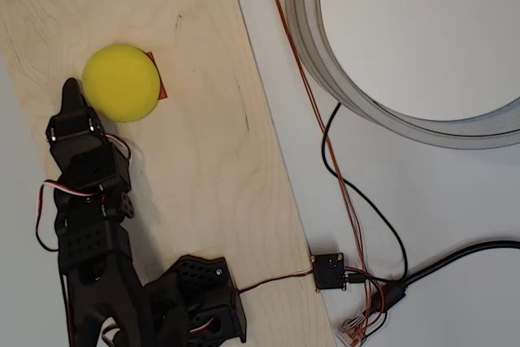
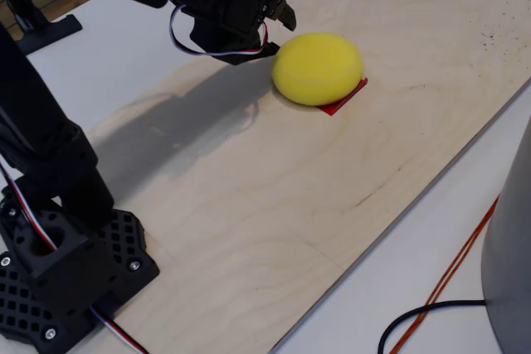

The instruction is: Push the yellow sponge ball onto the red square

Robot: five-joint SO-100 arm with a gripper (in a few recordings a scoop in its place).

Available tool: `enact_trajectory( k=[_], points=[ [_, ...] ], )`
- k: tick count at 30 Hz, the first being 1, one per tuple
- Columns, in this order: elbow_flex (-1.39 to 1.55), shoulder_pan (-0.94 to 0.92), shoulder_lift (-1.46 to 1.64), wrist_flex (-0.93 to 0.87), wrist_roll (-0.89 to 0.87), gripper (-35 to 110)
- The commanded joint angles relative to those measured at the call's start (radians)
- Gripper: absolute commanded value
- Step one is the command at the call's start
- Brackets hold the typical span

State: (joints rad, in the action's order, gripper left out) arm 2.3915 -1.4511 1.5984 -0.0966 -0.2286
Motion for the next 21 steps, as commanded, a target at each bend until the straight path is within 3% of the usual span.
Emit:
enact_trajectory(
  k=[1,21],
  points=[
    [0.014,-0.029,0.051,-0.008,-0.008,9],
    [0.029,-0.064,0.063,0.006,0.025,9]
  ],
)
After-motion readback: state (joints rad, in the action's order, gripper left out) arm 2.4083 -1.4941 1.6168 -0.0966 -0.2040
